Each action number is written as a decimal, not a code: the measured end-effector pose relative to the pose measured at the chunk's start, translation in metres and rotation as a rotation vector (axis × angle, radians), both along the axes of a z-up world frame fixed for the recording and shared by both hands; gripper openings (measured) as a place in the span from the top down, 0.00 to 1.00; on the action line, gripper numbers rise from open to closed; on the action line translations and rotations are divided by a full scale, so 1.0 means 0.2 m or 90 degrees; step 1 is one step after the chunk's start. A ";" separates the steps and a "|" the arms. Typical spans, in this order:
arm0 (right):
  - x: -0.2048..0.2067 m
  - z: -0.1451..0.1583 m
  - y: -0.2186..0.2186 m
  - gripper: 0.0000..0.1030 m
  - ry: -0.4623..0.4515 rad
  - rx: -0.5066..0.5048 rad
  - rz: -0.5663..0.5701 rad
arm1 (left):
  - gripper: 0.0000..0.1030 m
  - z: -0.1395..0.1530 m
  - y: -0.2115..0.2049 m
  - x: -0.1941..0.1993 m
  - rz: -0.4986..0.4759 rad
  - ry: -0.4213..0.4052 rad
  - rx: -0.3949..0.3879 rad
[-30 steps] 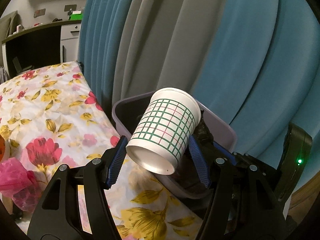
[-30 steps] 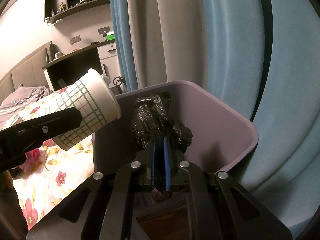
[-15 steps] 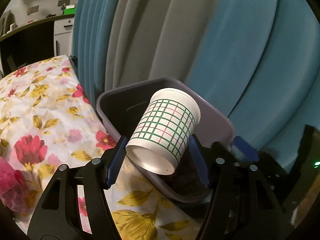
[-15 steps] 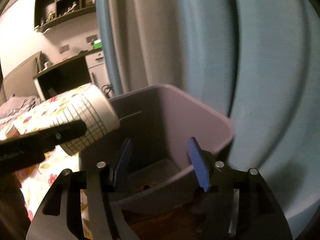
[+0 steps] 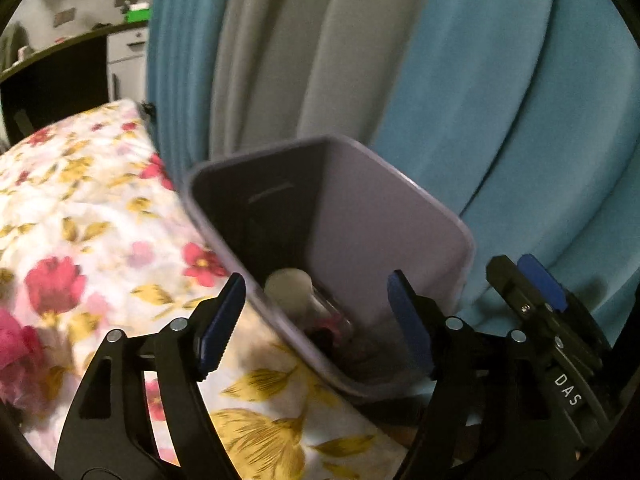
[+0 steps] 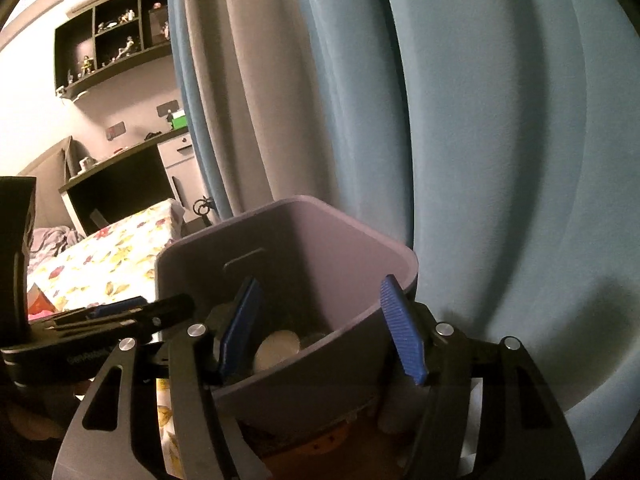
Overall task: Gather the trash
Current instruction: 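Open the right tool dropping the black bag while the left tool drops the grid cup, then move both open tools back over the trash on the bed, then close the right tool on the pink bag while the left tool grasps the black plastic bag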
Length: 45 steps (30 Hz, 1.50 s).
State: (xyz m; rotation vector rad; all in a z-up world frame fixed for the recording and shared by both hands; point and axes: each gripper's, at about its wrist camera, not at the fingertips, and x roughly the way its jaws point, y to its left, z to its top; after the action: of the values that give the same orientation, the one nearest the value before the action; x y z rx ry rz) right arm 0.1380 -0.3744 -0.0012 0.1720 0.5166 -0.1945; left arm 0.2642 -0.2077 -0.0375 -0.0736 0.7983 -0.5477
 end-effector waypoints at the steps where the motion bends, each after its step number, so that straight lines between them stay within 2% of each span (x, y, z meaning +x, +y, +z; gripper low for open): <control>1: -0.01 0.01 0.01 0.39 -0.004 -0.001 0.003 | 0.26 0.01 0.03 -0.02 0.017 -0.009 0.000; 5: -0.04 0.05 0.08 0.32 -0.022 -0.007 0.019 | 0.19 0.06 0.16 -0.14 0.074 -0.050 0.018; 10: -0.08 0.06 0.17 0.25 -0.028 -0.015 0.042 | 0.17 0.11 0.34 -0.30 0.144 -0.096 0.044; 25: -0.17 0.08 0.76 0.21 -0.022 -0.025 0.204 | 0.16 0.09 1.18 -0.71 0.390 -0.114 0.099; 34: -0.19 0.03 1.09 0.21 -0.003 -0.033 0.288 | 0.16 0.04 1.57 -0.88 0.487 -0.094 0.081; 41: -0.13 -0.02 1.31 0.21 0.018 -0.054 0.325 | 0.16 0.02 1.71 -0.94 0.521 -0.088 0.073; 45: -0.08 -0.04 1.37 0.21 0.023 -0.063 0.333 | 0.16 0.02 1.72 -0.94 0.524 -0.088 0.072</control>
State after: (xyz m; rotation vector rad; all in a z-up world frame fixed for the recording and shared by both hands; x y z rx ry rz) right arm 0.1223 -0.0996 -0.0088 -0.0662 0.5700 0.2878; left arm 0.0765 0.1357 -0.0342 -0.2436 0.5937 0.2695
